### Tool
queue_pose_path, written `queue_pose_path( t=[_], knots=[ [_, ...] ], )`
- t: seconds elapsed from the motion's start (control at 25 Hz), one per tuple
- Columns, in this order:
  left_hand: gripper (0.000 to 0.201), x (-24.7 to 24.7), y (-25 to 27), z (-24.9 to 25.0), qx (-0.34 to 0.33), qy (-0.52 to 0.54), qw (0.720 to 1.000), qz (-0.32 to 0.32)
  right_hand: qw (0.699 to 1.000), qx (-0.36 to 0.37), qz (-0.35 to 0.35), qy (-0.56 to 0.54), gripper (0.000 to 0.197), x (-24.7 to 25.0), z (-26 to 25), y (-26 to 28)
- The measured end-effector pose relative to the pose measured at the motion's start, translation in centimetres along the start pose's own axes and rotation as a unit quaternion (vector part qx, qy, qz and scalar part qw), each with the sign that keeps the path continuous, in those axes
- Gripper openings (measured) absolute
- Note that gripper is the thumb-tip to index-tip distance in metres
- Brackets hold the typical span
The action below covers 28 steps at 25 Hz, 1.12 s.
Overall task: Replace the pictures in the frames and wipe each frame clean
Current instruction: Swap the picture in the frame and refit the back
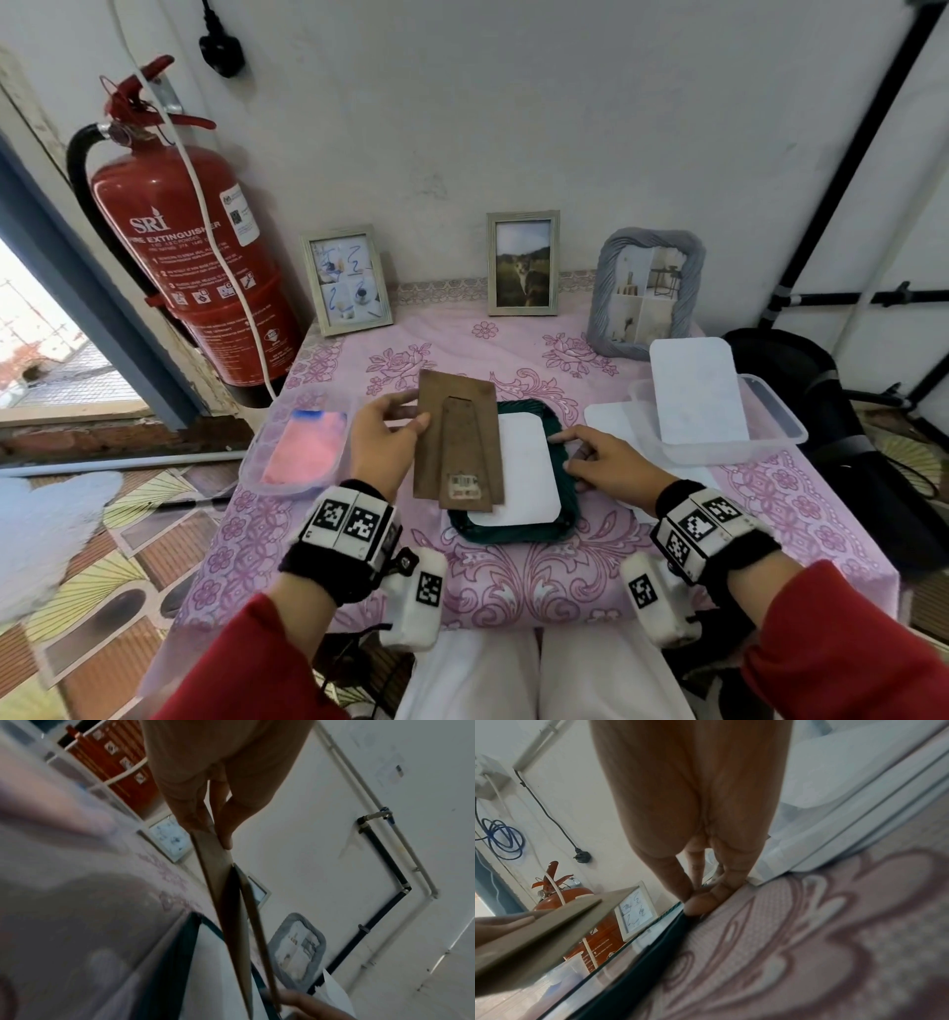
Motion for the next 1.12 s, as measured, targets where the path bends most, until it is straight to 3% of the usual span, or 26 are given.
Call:
queue_pose_path(
  t=[0.32,0.6,1.12],
  knots=[
    [0.034,-5.2,0.8,-4.0,0.074,0.059,0.995,-0.04,1.0,0.014,0.001,0.012,0.032,0.0,-0.1,0.0],
    [0.031,-6.2,0.7,-5.8,0.104,0.066,0.992,-0.023,1.0,0.016,-0.001,0.015,0.031,0.0,0.2,-0.2],
    [0.035,-5.9,0.8,-4.8,0.042,-0.044,0.998,-0.028,1.0,0.018,0.003,0.01,0.031,0.0,0.3,-0.2]
  ],
)
Point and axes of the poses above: each hand's wrist, its own y-axis away from the middle knuckle, its own x-axis out of the back of the hand, z = x × y, the point moved 10 cm from there along -y, towards the middle knuckle, and after that the axes turned 1 degree about x, right-handed, at the moved point
